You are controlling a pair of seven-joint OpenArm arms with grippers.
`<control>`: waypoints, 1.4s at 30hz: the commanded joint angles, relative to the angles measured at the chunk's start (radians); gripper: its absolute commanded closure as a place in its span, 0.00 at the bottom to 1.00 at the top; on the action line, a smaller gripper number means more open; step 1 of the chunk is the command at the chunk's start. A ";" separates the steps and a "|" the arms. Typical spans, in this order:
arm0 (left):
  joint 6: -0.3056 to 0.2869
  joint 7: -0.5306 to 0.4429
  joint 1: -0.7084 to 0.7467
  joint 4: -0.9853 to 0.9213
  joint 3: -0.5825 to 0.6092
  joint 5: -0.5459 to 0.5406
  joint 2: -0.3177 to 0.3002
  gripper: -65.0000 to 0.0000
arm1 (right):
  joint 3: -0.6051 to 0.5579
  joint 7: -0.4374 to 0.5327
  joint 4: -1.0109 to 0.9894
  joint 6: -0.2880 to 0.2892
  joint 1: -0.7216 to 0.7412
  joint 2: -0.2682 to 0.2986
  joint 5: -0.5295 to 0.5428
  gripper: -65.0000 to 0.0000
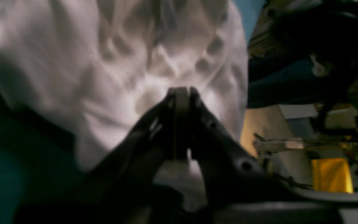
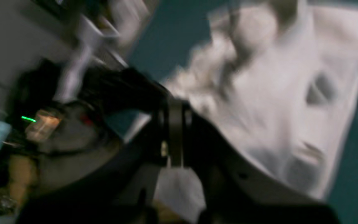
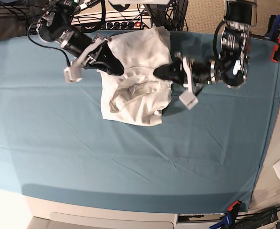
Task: Fold the T-shirt properly
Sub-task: 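Release the shirt and pull both grippers away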
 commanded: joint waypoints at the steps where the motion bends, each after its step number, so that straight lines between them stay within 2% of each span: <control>1: -0.003 -0.020 0.006 0.015 -0.003 -0.023 -0.004 1.00 | -0.001 0.035 0.013 0.002 0.001 0.000 0.009 1.00; 4: -0.002 -0.064 0.042 0.015 -0.003 0.050 -0.002 1.00 | 0.002 0.073 0.013 0.002 0.002 0.000 -0.076 1.00; 7: 0.029 -0.114 0.054 0.015 -0.003 0.125 0.004 1.00 | 0.002 0.146 -0.024 0.002 0.002 0.000 -0.173 1.00; 12: 0.039 -0.131 0.051 0.015 -0.003 0.143 0.006 1.00 | 0.002 0.206 -0.204 0.002 0.008 0.008 -0.267 1.00; 15: 0.038 -0.132 0.050 0.015 -0.004 0.159 0.006 1.00 | 0.006 0.206 -0.290 0.002 0.008 0.032 -0.271 1.00; 18: 0.038 -0.132 0.045 0.023 -0.030 0.160 0.006 1.00 | 0.031 0.206 -0.291 0.002 0.008 0.039 -0.264 1.00; 23: 0.020 -0.157 0.045 0.118 -0.219 0.149 0.005 1.00 | 0.117 0.212 -0.154 0.002 0.008 0.046 -0.254 1.00; 26: 0.044 -0.158 0.047 0.171 -0.332 0.150 -0.006 1.00 | 0.182 0.224 -0.054 0.002 0.008 0.084 -0.255 1.00; 29: 0.047 -0.155 0.077 0.198 -0.419 0.149 -0.047 1.00 | 0.266 0.215 0.026 0.002 0.007 0.130 -0.255 1.00; 34: 0.126 -0.108 0.196 0.219 -0.521 0.182 -0.113 1.00 | 0.442 0.175 0.074 0.002 -0.030 0.177 -0.255 1.00; 37: 0.126 -0.106 0.310 0.218 -0.566 0.184 -0.130 1.00 | 0.514 0.171 0.074 -0.012 -0.097 0.177 -0.251 1.00; 40: 0.121 -0.064 0.436 0.219 -0.604 0.088 -0.129 1.00 | 0.538 0.139 0.074 -0.041 -0.184 0.177 -0.247 1.00; 42: 0.084 -0.017 0.517 0.218 -0.615 0.008 -0.121 1.00 | 0.538 0.121 0.074 -0.042 -0.253 0.177 -0.244 1.00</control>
